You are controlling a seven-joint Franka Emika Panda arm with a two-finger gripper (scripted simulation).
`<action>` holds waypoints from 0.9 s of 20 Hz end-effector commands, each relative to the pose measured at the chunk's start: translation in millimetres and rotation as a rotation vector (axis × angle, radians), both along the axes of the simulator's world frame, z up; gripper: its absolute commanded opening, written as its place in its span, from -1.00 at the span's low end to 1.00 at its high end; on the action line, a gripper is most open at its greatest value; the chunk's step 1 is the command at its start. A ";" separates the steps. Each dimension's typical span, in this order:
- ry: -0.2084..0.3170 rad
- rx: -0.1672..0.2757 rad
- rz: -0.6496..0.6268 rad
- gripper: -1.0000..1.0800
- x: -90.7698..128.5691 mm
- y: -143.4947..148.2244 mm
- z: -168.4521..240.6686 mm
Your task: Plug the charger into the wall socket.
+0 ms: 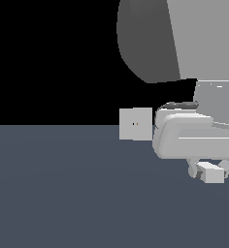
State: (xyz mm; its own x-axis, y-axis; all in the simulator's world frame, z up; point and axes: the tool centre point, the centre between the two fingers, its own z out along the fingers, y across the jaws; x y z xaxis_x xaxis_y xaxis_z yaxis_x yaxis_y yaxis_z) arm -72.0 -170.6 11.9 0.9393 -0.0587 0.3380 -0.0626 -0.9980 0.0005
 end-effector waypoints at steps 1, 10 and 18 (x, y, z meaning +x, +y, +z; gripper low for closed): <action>0.000 0.000 0.000 -1.00 0.1 0.2 -0.2; -0.001 0.000 -0.004 -1.00 2.1 3.7 2.5; -0.002 0.002 -0.029 -1.00 14.0 23.3 16.1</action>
